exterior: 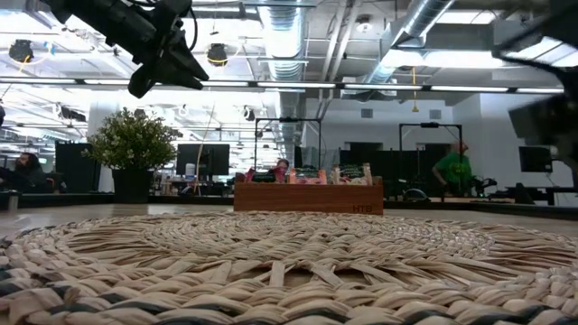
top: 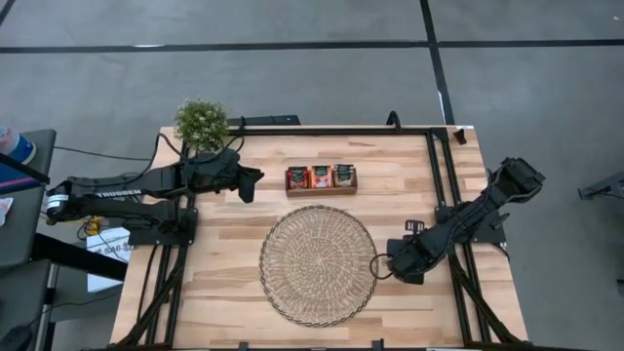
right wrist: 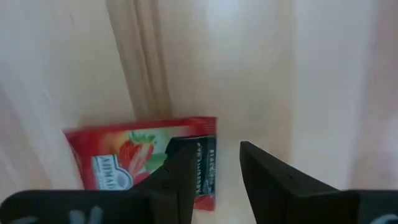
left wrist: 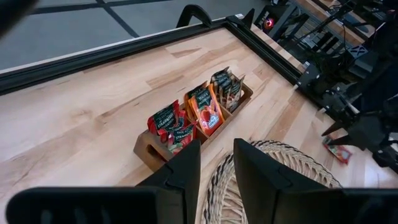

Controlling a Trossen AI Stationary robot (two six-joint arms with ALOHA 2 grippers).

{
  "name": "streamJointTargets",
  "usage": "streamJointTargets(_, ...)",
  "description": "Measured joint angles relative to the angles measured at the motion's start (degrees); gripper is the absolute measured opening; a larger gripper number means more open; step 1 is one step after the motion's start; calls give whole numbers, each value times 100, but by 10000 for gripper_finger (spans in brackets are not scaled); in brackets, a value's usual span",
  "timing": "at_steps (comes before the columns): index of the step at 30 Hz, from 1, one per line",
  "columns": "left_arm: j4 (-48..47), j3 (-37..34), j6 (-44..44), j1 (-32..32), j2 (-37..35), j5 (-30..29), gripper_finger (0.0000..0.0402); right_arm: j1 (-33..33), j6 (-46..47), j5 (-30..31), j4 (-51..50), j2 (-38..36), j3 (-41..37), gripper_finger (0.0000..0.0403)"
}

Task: Pick & Place Tea
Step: Put the red tea bag into the wooden organizer

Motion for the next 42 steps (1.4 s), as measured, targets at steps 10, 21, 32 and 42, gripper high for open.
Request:
streamJointTargets(10,0,0,0,0,0,4,88,2,139,-173,339,-28,-345,113)
streamJointTargets(21,2,0,152,0,0,8,88,2,140,-221,507,-22,-354,110)
streamJointTargets(32,2,0,304,0,0,19,88,-77,136,-462,603,-15,-356,54)
streamJointTargets(42,2,0,350,0,0,17,88,-369,75,-544,606,-13,-360,5)
